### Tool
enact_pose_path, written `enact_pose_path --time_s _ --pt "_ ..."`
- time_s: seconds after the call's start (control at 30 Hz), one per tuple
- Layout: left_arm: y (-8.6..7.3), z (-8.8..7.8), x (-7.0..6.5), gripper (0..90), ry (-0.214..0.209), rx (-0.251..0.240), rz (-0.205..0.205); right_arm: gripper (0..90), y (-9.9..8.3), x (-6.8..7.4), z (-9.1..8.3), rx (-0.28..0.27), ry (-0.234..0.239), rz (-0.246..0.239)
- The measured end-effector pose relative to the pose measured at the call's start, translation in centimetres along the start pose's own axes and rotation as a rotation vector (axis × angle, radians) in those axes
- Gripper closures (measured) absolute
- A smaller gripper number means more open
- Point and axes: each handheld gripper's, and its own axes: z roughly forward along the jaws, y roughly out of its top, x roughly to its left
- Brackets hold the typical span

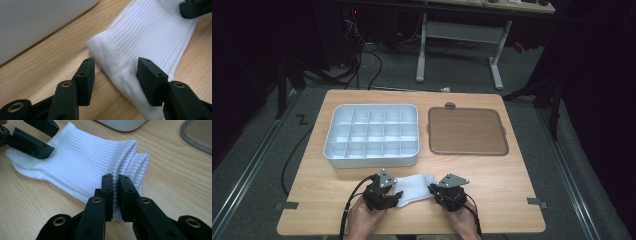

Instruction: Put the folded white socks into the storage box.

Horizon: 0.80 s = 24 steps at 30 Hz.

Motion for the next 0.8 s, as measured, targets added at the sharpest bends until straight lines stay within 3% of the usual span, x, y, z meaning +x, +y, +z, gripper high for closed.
enact_pose_path --time_s 0.43,0.53,0.67,0.8 --pt "1.0 1.0 0.9 48.1 -0.013 0.011 -0.044 82.6 0.3 -0.4 0.3 0.011 -0.020 -0.023" --pt "1.3 1.2 1.1 48.7 -0.020 0.018 -0.067 82.1 0.6 -0.6 0.6 0.013 -0.031 -0.010" --pt "1.5 1.3 1.3 50.1 -0.022 0.025 -0.069 80.8 0.7 -0.8 1.1 -0.001 -0.033 -0.003" --pt "1.8 1.2 1.4 49.8 -0.020 0.020 -0.076 74.9 0.9 -0.9 1.1 -0.007 -0.023 0.000"
